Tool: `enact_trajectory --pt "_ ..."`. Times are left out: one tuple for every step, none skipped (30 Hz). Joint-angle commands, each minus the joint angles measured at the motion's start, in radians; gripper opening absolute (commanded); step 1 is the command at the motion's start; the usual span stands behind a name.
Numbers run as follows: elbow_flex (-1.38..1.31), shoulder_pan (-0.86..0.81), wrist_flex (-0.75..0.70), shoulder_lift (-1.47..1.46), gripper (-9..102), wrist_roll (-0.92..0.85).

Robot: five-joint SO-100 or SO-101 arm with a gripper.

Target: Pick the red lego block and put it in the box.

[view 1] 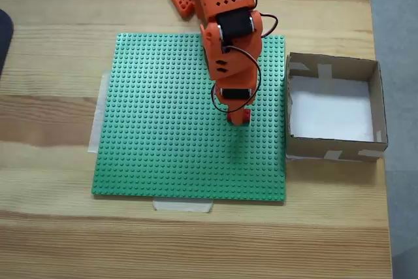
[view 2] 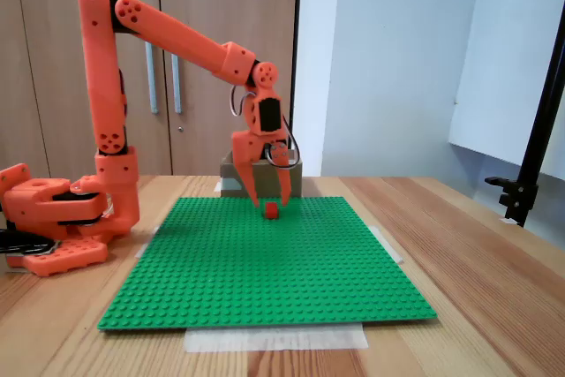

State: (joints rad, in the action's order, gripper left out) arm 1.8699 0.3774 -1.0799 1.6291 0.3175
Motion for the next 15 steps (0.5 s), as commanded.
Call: enact_trajectory --pt "-0.008 -0.006 0.008 0.000 23 -0.015" --pt "-0.008 -0.008 0.011 -0.002 23 -0.017" --pt "-0.008 -0.009 0.014 -0.003 23 -0.018" --pt "-0.008 -0.009 0.017 -0.003 23 -0.021" --pt "-0.009 -0.009 0.018 -0.005 23 -0.025" --pt "-0.009 -0.009 0.020 -0.005 23 -0.025" --pt "-0.009 -0.009 0.021 -0.005 23 -0.025" --pt "-0.009 -0.009 0.023 -0.006 23 -0.025" --pt "-0.009 -0.009 0.025 -0.006 23 -0.025" --pt "-0.011 -0.009 0.025 -0.006 23 -0.026" --pt "-0.011 -0.009 0.025 -0.006 23 -0.028" --pt "-0.011 -0.009 0.025 -0.008 23 -0.029" --pt "-0.011 -0.009 0.026 -0.009 22 -0.031" --pt "-0.011 -0.009 0.026 -0.011 22 -0.034" --pt "-0.011 -0.009 0.028 -0.012 22 -0.037"
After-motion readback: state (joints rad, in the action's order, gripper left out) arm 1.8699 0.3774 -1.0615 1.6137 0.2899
